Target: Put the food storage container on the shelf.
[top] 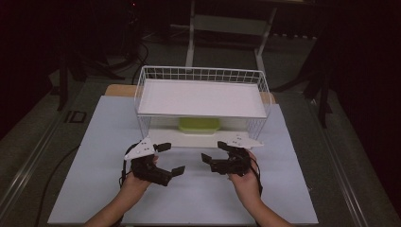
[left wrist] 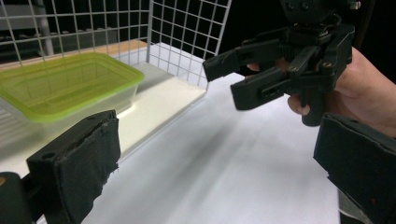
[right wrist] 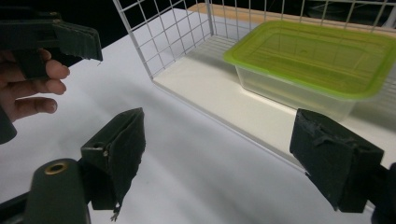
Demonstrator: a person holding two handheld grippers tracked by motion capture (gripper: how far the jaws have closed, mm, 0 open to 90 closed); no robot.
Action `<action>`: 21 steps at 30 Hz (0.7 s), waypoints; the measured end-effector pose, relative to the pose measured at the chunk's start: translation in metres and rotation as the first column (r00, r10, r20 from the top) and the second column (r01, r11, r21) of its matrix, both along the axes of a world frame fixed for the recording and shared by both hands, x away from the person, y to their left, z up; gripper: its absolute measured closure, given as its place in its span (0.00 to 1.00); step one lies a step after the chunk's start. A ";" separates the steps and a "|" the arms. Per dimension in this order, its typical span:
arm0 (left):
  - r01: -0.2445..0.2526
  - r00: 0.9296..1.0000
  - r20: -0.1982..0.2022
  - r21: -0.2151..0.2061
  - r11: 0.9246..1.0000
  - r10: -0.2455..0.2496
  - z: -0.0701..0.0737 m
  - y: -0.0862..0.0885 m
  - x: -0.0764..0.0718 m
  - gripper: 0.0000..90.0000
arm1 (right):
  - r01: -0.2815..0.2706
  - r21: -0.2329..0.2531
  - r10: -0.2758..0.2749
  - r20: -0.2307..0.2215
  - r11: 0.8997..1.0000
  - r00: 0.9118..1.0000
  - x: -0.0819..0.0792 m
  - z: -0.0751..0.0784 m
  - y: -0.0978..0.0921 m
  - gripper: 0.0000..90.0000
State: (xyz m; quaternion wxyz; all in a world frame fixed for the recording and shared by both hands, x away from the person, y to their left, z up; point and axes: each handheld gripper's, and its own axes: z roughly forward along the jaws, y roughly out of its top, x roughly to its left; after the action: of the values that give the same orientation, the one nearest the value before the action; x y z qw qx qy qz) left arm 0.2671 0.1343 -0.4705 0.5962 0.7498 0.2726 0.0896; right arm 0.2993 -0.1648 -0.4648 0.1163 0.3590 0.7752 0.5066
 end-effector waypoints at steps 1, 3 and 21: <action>0.000 1.000 0.000 0.000 1.000 0.000 0.000 0.000 0.000 0.01 | 0.000 0.000 0.000 0.000 1.000 1.000 0.000 0.000 0.000 0.19; -0.008 1.000 -0.001 -0.011 1.000 0.008 0.000 0.005 -0.005 0.01 | -0.005 -0.007 0.005 0.016 1.000 1.000 -0.008 0.000 -0.005 0.18; -0.030 0.999 -0.015 0.030 0.999 0.031 -0.014 0.032 -0.032 0.01 | 0.028 -0.016 -0.028 0.004 0.999 1.000 -0.032 -0.007 -0.053 0.18</action>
State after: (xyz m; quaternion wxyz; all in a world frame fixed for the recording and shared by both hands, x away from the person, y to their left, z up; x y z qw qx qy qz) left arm 0.2354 0.1660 -0.4849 0.5813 0.7551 0.2871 0.0969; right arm 0.2670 -0.2174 -0.4721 0.1277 0.3678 0.7741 0.4993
